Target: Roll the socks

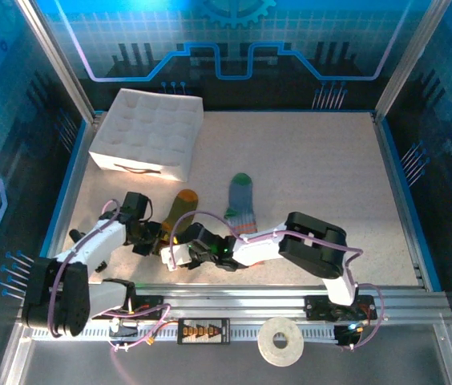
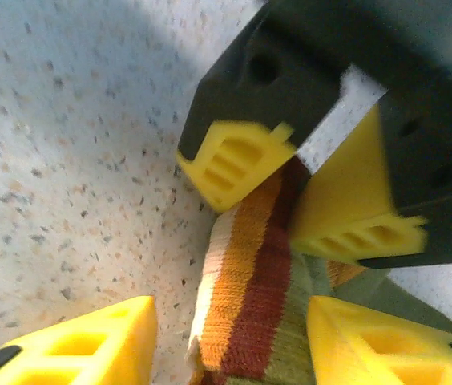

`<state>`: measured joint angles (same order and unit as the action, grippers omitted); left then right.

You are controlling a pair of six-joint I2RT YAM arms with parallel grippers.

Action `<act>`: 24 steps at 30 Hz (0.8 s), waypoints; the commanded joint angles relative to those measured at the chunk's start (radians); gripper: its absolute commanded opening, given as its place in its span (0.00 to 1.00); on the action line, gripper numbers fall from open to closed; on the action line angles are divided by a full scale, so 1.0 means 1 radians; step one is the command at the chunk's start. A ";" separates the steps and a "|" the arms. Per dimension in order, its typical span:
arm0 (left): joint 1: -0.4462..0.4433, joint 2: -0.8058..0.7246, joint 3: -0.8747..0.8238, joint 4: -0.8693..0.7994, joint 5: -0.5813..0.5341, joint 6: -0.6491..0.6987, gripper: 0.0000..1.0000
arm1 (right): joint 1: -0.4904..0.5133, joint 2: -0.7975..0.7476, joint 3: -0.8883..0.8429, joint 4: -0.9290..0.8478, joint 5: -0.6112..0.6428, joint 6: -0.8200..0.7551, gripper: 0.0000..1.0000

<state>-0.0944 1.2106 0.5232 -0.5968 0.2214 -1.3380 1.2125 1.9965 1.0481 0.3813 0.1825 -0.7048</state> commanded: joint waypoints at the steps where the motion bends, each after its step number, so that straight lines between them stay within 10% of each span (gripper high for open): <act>1: -0.006 0.062 -0.026 -0.107 -0.017 0.030 0.31 | 0.005 0.048 0.047 -0.040 0.077 -0.028 0.42; 9: -0.005 0.045 0.005 -0.118 -0.010 0.042 0.41 | -0.022 0.070 0.103 -0.213 0.013 0.087 0.02; 24: 0.038 -0.208 0.068 -0.173 0.010 0.023 0.68 | -0.171 0.085 0.088 -0.415 -0.463 0.465 0.00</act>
<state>-0.0681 1.0340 0.5678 -0.7292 0.2104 -1.3132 1.0672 2.0239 1.1503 0.1871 -0.1528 -0.3534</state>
